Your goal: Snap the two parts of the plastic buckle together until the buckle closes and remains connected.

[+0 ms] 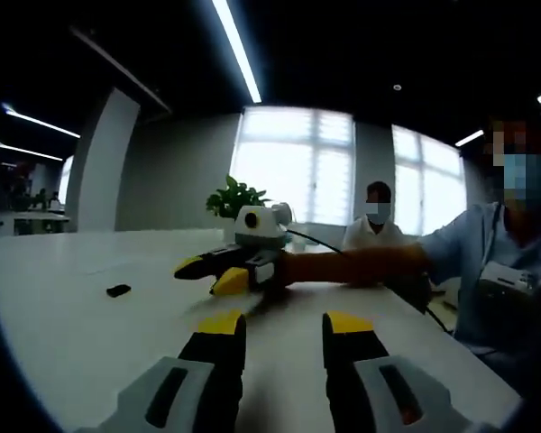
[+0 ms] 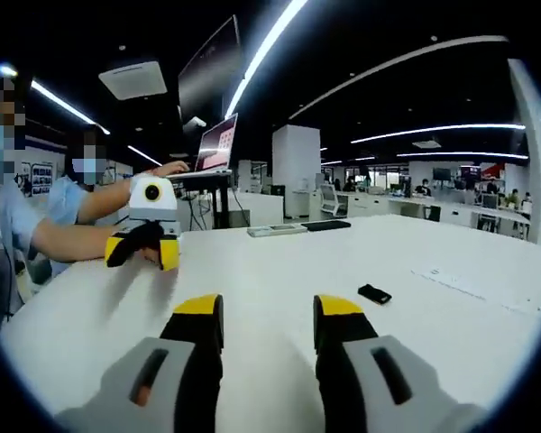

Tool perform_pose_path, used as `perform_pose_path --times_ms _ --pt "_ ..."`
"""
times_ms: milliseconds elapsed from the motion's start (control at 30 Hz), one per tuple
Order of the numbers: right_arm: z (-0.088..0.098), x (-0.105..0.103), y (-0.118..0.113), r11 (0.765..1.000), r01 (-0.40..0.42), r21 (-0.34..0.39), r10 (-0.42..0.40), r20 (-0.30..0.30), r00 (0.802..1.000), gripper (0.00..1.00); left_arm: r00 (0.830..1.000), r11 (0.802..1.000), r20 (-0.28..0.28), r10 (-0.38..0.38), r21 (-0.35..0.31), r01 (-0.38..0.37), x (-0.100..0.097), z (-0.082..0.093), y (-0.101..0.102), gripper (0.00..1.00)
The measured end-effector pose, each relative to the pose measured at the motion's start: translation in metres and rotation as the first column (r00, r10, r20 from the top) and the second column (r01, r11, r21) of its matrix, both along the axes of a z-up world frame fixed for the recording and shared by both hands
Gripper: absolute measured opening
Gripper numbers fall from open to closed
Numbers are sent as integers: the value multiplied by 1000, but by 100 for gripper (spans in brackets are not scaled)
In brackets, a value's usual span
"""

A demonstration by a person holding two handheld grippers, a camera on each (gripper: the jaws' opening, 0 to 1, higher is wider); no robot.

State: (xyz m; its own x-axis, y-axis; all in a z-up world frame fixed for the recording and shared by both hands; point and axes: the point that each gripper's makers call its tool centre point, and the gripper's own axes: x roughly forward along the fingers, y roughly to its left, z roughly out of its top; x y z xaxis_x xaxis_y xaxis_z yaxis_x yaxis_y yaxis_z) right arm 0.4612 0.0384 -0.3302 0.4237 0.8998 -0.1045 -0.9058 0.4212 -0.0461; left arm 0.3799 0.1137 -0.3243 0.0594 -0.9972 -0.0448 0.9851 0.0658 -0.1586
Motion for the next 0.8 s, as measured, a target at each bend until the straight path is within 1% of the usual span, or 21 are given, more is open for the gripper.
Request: perform_pose_path --times_ms 33,100,167,233,300,433,500,533,567,600,667,733,800 --pt "0 -1 -1 1000 0 -2 0 2 1000 41 1000 1000 3 7 -5 -7 0 1 0 34" --pt "2 -12 -5 1000 1 0 -1 2 1000 43 1000 1000 3 8 2 -8 0 0 -1 34" --pt "7 -16 -8 1000 13 21 -13 12 1000 44 1000 1000 14 14 25 -15 0 -3 -4 34" --pt "12 -18 -11 998 36 48 -37 13 999 44 1000 1000 11 22 22 -22 0 -3 -4 35" --pt "14 -21 -13 997 53 58 -54 6 999 44 1000 1000 9 25 15 -25 -4 -2 -5 38" --pt "18 -34 -13 995 68 68 -70 31 997 46 1000 1000 17 24 12 -25 -14 -1 -5 38" --pt "18 -36 -14 994 85 73 -87 20 996 45 999 999 19 40 -4 -40 -15 2 -3 38" --pt "18 -37 -15 993 93 71 -94 17 995 45 998 997 10 69 -39 -69 -12 9 -2 38" --pt "17 -40 -14 993 98 67 -99 13 995 46 997 995 8 79 -56 -78 -12 11 -1 39" --pt "17 -44 -15 993 99 68 -100 12 995 46 998 996 13 65 -68 -63 -18 14 0 40" --pt "19 -54 -15 992 98 76 -99 6 995 47 999 995 5 52 -81 -52 -25 16 -2 43" --pt "23 -64 -13 992 84 89 -86 26 996 49 999 997 22 34 -73 -33 -33 15 -5 43" --pt "27 -67 -13 993 83 88 -89 62 994 57 999 997 25 27 -74 -25 -35 18 -6 44"
